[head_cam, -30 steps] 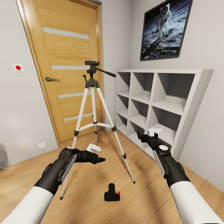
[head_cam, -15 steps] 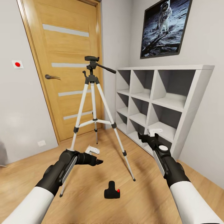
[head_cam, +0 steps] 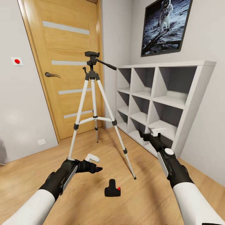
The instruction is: Attach the digital camera to the camera tripod in the bedroom.
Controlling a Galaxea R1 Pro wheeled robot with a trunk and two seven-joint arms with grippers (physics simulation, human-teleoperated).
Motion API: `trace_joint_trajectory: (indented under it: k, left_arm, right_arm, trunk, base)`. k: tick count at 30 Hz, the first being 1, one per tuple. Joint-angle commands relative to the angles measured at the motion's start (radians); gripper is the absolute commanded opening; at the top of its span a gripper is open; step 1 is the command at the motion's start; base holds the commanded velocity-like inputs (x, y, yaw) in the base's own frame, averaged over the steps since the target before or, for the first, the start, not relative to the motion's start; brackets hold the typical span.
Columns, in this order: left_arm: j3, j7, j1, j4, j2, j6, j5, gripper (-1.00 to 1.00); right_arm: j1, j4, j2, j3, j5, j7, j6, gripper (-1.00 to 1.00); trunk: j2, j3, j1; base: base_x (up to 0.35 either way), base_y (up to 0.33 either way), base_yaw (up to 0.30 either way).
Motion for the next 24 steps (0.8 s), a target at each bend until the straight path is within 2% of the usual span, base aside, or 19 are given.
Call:
trace_joint_trajectory:
  k: [1, 4, 8, 13, 14, 18, 24]
  left_arm:
    - [-0.006, -0.001, -0.001, 0.002, 0.001, -0.009, 0.001, 1.0]
    - [-0.026, -0.002, -0.001, 0.009, 0.001, -0.041, 0.001, 1.0]
    - [-0.073, -0.002, -0.001, 0.014, 0.002, -0.063, 0.001, 1.0]
    - [-0.134, -0.001, -0.001, 0.016, 0.002, -0.074, 0.001, 1.0]
    - [-0.148, -0.001, -0.001, 0.016, 0.002, -0.076, 0.001, 1.0]
    - [-0.162, -0.001, -0.001, 0.017, 0.002, -0.078, 0.001, 1.0]
    - [-0.172, -0.001, -0.001, 0.016, 0.002, -0.08, 0.001, 1.0]
  right_arm:
    - [-0.001, 0.001, -0.003, -0.007, 0.0, 0.048, 0.0, 1.0]
    - [-0.001, 0.002, -0.02, -0.03, 0.0, 0.174, 0.006, 1.0]
    - [-0.001, 0.003, -0.047, -0.083, 0.0, 0.331, 0.016, 1.0]
    - [-0.001, 0.003, -0.062, -0.165, 0.0, 0.46, 0.031, 1.0]
    - [-0.001, 0.003, -0.065, -0.197, 0.0, 0.489, 0.034, 1.0]
    - [-0.001, 0.003, -0.068, -0.246, -0.001, 0.525, 0.037, 1.0]
    - [-0.001, 0.003, -0.069, -0.275, -0.001, 0.569, 0.039, 1.0]
  trunk:
    - [-0.008, -0.004, 0.004]
    - [-0.029, -0.014, 0.015]
    - [-0.057, -0.026, 0.031]
    - [-0.092, -0.042, 0.05]
    - [-0.099, -0.045, 0.054]
    - [-0.127, -0.057, 0.069]
    - [-0.169, -0.076, 0.092]
  base:
    - [0.0, 0.0, 0.0]
    - [0.0, 0.0, 0.0]
    - [0.0, 0.0, 0.0]
    - [0.0, 0.0, 0.0]
    - [0.0, 0.0, 0.0]
    - [0.0, 0.0, 0.0]
    - [0.0, 0.0, 0.0]
